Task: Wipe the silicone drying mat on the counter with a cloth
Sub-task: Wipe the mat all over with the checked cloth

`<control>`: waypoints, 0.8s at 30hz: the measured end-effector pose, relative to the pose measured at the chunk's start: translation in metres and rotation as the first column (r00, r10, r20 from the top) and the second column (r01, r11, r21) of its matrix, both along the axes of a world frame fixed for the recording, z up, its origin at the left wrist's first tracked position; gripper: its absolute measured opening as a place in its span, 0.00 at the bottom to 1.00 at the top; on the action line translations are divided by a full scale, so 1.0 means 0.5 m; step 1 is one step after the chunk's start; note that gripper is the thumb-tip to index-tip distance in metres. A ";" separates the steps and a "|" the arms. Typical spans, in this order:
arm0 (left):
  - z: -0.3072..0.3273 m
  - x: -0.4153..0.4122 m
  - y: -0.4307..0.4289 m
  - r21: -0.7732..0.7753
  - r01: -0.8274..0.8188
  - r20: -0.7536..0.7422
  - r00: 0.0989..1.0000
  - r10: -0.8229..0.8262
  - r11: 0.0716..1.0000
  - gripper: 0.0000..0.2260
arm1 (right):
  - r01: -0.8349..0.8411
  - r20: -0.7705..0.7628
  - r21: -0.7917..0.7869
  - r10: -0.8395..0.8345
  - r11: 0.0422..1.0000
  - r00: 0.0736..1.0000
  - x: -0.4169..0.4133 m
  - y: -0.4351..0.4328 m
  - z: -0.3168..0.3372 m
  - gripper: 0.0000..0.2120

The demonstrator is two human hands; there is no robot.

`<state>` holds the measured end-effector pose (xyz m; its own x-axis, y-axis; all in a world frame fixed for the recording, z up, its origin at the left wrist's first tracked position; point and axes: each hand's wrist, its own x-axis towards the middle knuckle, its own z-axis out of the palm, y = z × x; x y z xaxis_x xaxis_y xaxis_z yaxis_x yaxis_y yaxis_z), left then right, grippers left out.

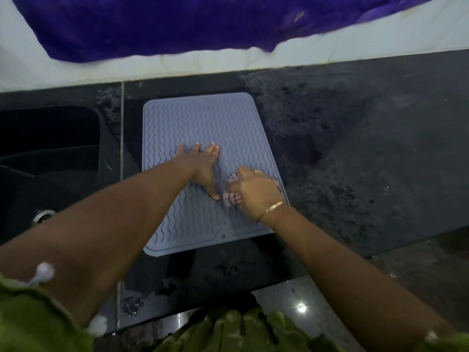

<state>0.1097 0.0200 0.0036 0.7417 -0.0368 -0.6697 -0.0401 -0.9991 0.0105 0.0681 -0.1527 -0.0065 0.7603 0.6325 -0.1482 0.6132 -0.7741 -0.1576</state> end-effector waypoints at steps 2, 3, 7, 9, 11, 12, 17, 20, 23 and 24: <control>-0.002 0.001 0.003 -0.018 -0.001 -0.010 1.000 0.001 1.000 0.62 | -0.062 -0.039 0.052 0.064 0.997 0.997 -0.049 -0.042 0.002 0.17; -0.001 0.000 0.004 -0.027 -0.005 -0.012 1.000 0.005 1.000 0.62 | -0.085 -0.066 0.080 0.090 0.993 0.994 -0.068 -0.062 0.005 0.17; -0.005 -0.006 0.001 -0.059 -0.022 -0.005 1.000 0.022 0.998 0.62 | -0.082 -0.172 0.046 0.089 0.996 0.981 -0.078 -0.085 0.013 0.19; -0.008 -0.007 0.001 -0.067 -0.024 0.009 1.000 0.025 0.997 0.62 | -0.022 -0.141 0.067 0.032 0.997 0.989 -0.039 -0.064 0.013 0.16; -0.008 -0.006 0.000 -0.054 -0.020 0.017 1.000 0.021 0.998 0.62 | 0.053 -0.054 0.098 -0.048 0.994 0.997 0.018 -0.036 0.006 0.15; -0.008 -0.006 -0.001 -0.044 -0.018 0.015 1.000 0.018 0.999 0.62 | 0.096 -0.029 0.099 -0.094 0.990 0.995 0.045 -0.021 0.005 0.15; -0.005 -0.004 -0.002 -0.017 -0.005 0.007 1.000 0.005 1.000 0.62 | 0.047 -0.036 0.006 -0.046 0.999 0.998 0.029 -0.009 0.000 0.15; -0.002 -0.007 -0.002 -0.027 -0.009 0.002 1.000 0.009 1.000 0.62 | 0.024 -0.104 -0.006 -0.024 1.000 0.994 -0.053 -0.058 0.010 0.16; -0.006 -0.011 -0.001 -0.043 -0.012 0.014 1.000 0.013 0.999 0.62 | -0.004 -0.202 -0.027 -0.001 1.000 0.979 -0.086 -0.101 0.025 0.19; -0.008 -0.012 -0.001 -0.059 -0.012 0.021 1.000 0.013 0.998 0.61 | 0.011 -0.264 0.015 -0.006 1.000 0.965 -0.079 -0.106 0.030 0.17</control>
